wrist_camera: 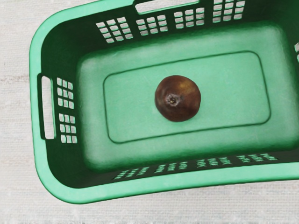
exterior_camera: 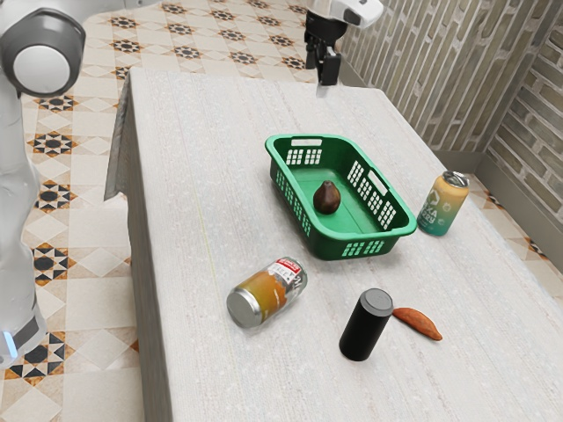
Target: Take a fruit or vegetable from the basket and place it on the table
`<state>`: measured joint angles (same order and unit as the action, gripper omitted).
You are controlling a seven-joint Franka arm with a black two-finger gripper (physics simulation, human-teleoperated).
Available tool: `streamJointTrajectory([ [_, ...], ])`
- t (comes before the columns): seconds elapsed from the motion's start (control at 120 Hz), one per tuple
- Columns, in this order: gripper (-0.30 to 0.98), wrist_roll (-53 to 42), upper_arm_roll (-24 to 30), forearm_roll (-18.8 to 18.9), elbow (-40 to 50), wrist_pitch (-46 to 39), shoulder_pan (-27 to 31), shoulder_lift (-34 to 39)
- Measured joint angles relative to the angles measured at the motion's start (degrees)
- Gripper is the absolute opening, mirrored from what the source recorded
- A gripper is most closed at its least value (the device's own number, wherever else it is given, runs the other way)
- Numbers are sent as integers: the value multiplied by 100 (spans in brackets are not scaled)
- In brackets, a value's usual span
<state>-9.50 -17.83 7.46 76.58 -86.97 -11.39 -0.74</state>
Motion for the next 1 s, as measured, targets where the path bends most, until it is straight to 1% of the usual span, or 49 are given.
streamJointTrajectory([
  [0.108, 69, -85, 7, 14, -100, 15, 240, 17],
  [0.167, 68, -121, 197, 315, -863, 105, 517, 75],
  [0.208, 69, -144, 299, 468, -1119, 163, 700, 97],
  [0.242, 69, -155, 348, 515, -1217, 201, 825, 100],
  [0.325, 69, -133, 377, 553, -1176, 274, 1078, 20],
  [0.425, 69, -68, 381, 522, -726, 332, 1229, -117],
  [0.467, 69, -41, 376, 515, -508, 357, 1092, -144],
  [0.517, 69, -5, 378, 493, -343, 381, 716, -183],
  [0.558, 69, 22, 372, 425, -273, 397, 238, -227],
  [0.65, 69, 78, 339, 328, -173, 423, -999, -268],
  [0.683, 68, 104, 328, 307, -155, 429, -1335, -279],
  [0.717, 68, 134, 323, 289, -144, 434, -1544, -299],
  [0.767, 68, 189, 339, 271, -133, 441, -1594, -308],
  [0.875, 69, 306, 374, 228, -131, 459, -1240, -299],
  [1.0, 69, 421, 328, -15, -122, 455, -995, -310],
])
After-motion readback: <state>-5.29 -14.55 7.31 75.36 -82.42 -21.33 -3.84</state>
